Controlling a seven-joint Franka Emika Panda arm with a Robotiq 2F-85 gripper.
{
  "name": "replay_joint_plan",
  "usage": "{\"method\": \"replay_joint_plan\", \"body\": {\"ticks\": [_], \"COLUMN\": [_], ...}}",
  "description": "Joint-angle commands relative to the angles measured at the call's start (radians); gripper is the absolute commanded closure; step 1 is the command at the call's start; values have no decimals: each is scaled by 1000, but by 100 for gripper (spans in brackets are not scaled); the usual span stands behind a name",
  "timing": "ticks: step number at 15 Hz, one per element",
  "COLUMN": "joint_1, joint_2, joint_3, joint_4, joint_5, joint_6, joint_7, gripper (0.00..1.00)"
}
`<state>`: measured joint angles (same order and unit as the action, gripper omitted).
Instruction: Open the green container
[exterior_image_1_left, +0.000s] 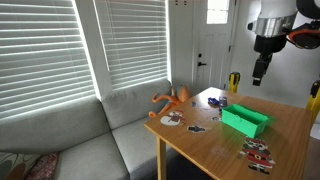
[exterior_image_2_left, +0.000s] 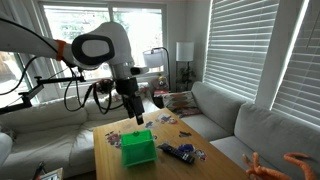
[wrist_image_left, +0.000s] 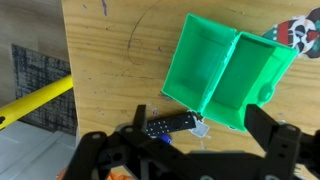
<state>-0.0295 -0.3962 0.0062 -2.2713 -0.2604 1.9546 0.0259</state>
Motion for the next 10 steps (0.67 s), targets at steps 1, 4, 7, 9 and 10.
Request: {"method": "replay_joint_plan", "body": {"ticks": [1, 4, 7, 9, 10], "joint_1": [9, 12, 0, 0, 0], "joint_2": [-51, -75, -63, -68, -68], "joint_3": [-22, -34, -18, -20, -20], "joint_4": [20, 31, 35, 36, 36], "joint_5": [72, 115, 96, 102, 103], "joint_6": [1, 14, 8, 11, 11], "joint_7": [-22, -37, -18, -20, -20], "gripper": [0, 0, 0, 0, 0]}}
